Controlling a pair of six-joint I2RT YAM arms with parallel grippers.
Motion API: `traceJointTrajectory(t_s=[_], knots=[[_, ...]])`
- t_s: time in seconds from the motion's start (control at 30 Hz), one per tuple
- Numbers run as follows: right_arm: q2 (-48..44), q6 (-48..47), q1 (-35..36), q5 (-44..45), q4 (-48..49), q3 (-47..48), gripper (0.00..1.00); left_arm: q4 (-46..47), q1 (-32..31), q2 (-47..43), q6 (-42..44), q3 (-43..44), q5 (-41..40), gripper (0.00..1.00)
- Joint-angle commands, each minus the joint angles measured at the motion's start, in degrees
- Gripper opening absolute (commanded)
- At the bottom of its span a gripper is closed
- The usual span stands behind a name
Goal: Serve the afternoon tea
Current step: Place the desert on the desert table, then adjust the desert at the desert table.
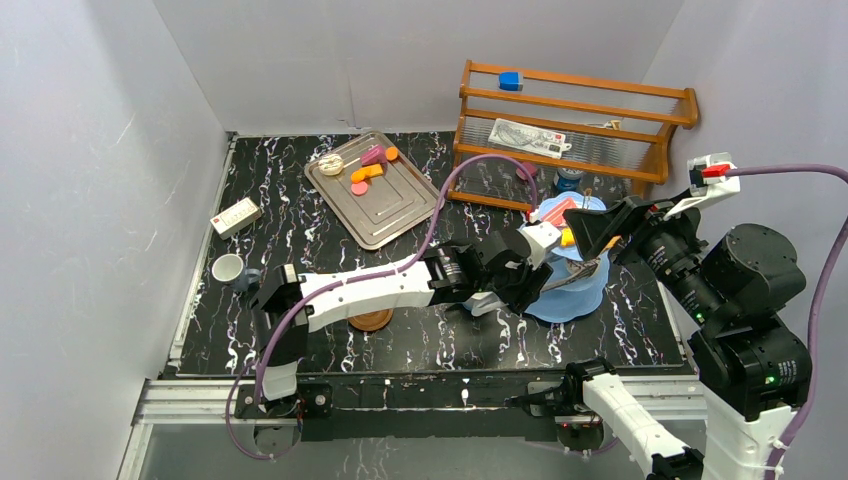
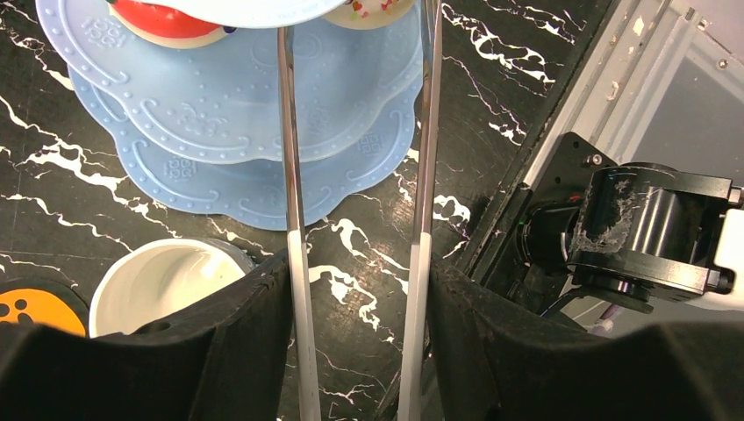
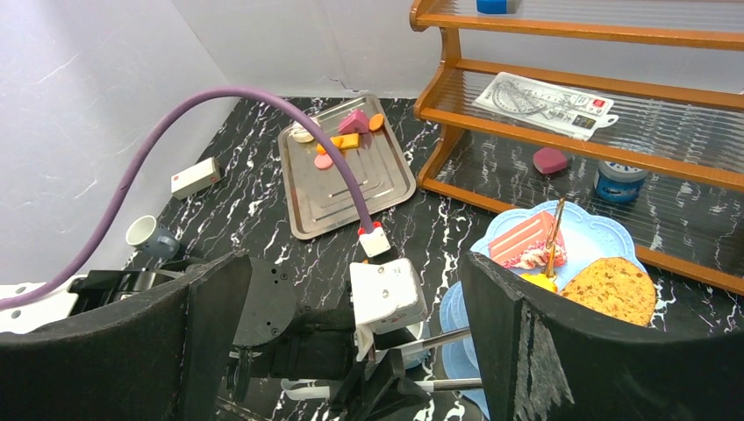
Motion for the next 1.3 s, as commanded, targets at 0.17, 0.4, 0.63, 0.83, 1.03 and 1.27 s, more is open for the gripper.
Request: traceJointTrajectory(t_s=[0.17,0.4,0.63,0.83,1.03,1.27], knots=[[0.13,0.95,-0.04,-0.66,2.82,2.81,0.99,2.33,-0.41,-4.35,-0.38,-0.62,0.62,0.51],[-0.42,1.30,-0.05,-1.02,2.82,2.48,0.99,2.26,-0.41,-4.85,-0.60,-1.53,0.02,0.52],[-0.39,1.18,-0.06,-1.16,1.35,3.14,0.99,1.78,-0.50,-4.90,-0.34,-0.55,0.85,0.52],[-0.32,1.12,-0.01,-0.96,1.07,3.51,0.99,1.19,-0.47,-4.75,0.15,-0.21,0.71,0.54],[0.14,0.98,0.02,-1.19,0.82,3.97,0.99,0.94,-0.57,-5.06,0.32,-0.31,0.13,0.53],[0.87,-0.03,-0.05,-0.80,-0.05,5.12,0.99,0.84,-0.75,-6.76,-0.22,-0.85,0.72,0.51]])
